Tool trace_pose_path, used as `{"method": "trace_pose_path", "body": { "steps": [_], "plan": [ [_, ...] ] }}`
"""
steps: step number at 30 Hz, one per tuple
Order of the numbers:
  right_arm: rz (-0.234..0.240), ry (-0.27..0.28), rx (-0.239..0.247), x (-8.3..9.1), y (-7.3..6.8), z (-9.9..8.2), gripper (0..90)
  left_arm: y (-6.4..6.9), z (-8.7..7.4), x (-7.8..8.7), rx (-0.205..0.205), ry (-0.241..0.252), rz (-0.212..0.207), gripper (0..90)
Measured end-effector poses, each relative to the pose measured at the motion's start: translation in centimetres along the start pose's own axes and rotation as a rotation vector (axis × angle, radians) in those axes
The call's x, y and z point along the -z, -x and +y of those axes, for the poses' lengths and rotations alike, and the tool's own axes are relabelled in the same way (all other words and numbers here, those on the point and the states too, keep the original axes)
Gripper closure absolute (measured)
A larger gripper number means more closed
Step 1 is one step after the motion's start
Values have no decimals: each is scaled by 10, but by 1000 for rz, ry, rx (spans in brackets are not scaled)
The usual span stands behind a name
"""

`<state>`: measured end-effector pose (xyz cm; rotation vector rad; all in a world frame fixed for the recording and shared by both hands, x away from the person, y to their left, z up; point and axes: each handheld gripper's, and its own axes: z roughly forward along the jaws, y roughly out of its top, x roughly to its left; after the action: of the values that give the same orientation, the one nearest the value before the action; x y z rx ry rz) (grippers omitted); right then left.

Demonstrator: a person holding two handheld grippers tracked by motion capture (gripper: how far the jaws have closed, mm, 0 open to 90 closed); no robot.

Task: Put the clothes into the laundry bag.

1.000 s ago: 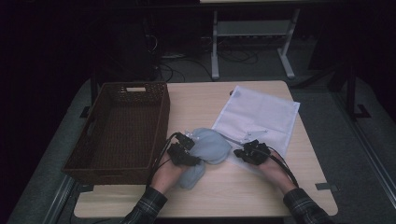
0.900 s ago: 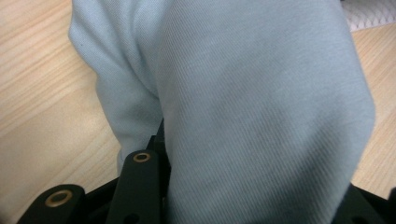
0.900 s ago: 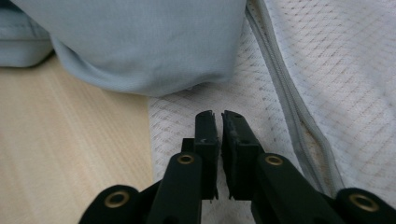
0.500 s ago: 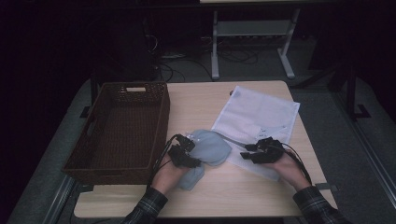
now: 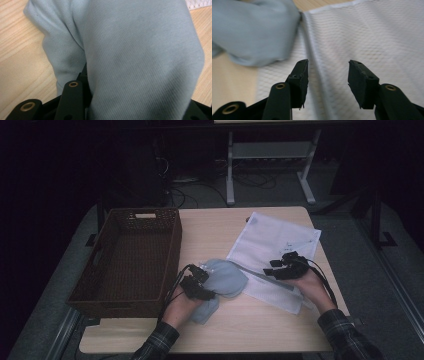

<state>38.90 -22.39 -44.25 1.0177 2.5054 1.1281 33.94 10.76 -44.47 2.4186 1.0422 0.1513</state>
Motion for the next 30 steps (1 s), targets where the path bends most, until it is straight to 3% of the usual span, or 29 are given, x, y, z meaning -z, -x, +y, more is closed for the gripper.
{"method": "trace_pose_path", "body": {
  "steps": [2,4,5,8,11,20,25,30],
  "plan": [
    [14,37,-23,-4,7,2,521,0,0,0,2,0,-1,564],
    [24,37,-26,-10,10,2,514,0,0,0,2,1,0,564],
    [32,3,-12,-15,10,2,502,0,0,0,2,2,0,564],
    [46,-15,11,-21,8,0,497,0,0,0,2,3,0,563],
    [31,-42,48,-26,4,-2,491,0,0,0,2,4,3,563],
    [27,-77,131,-30,-2,-11,493,0,0,0,8,5,2,562],
    [-2,-71,132,-28,-2,-10,662,0,-1,0,10,5,1,563],
    [-26,-28,75,-24,5,-8,767,0,0,-1,12,6,-1,563]
  ]
}}
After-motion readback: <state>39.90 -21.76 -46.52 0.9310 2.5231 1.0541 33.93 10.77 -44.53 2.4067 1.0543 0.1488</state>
